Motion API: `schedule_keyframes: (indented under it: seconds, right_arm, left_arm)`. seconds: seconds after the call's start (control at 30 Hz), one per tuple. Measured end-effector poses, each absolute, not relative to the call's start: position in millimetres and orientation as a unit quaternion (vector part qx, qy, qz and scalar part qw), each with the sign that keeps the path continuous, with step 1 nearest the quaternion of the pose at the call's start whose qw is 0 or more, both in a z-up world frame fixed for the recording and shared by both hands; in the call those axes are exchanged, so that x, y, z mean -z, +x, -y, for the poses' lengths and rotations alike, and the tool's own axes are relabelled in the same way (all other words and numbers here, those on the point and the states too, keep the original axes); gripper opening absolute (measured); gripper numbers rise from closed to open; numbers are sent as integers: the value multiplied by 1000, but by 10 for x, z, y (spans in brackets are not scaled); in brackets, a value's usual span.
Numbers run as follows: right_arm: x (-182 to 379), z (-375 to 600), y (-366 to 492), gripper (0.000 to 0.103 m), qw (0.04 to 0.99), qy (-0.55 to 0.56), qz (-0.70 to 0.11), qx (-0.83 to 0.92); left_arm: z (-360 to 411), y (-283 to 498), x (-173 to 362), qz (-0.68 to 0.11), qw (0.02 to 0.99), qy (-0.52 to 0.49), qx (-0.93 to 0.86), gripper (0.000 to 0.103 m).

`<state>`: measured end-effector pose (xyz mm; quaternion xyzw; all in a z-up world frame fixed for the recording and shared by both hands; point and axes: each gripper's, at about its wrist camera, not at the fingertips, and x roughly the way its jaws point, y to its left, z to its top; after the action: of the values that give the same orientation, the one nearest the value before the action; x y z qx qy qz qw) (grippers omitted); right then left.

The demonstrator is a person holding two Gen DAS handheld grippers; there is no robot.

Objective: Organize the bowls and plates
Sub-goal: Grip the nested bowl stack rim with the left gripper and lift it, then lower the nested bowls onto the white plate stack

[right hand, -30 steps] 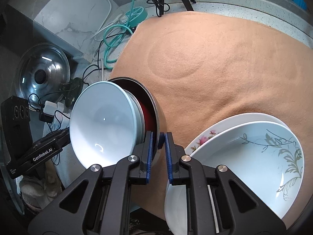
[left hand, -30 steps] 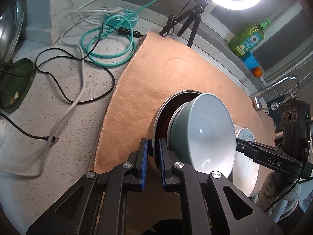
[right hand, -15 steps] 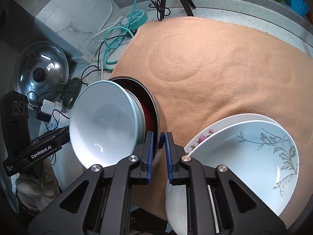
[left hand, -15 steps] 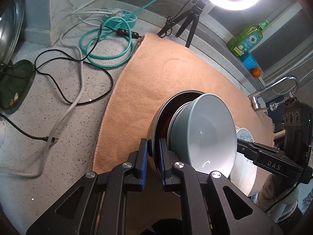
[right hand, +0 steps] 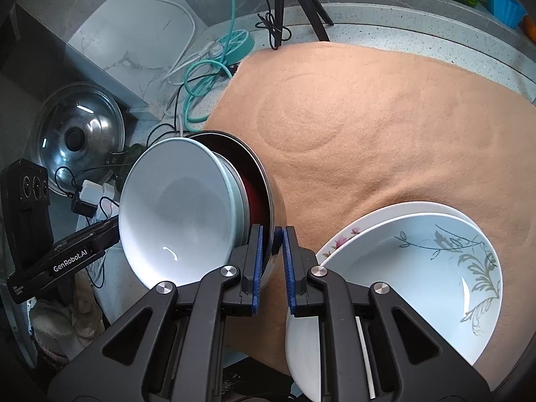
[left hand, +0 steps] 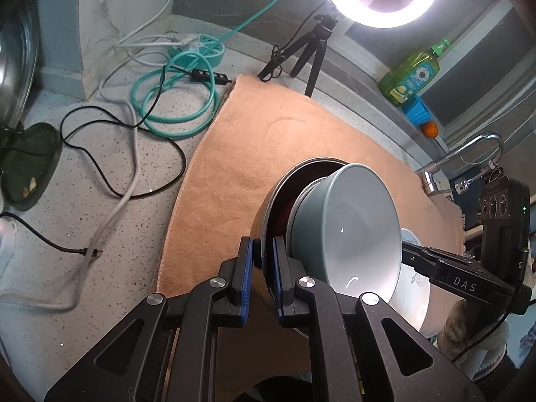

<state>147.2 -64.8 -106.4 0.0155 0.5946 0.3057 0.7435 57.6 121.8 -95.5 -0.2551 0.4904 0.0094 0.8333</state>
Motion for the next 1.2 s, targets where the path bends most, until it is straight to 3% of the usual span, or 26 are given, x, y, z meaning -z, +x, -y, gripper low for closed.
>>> schedule_keyframes:
  seconds: [0.57, 1.2]
  right_arm:
    - [699, 1086, 1432, 13, 760, 39, -578, -295]
    - [667, 2176, 1312, 13, 775, 76, -586, -225]
  left_arm:
    - [-856, 631, 625, -466, 851, -240, 28, 8]
    - [-2, 821, 703, -495, 835, -215, 109, 8]
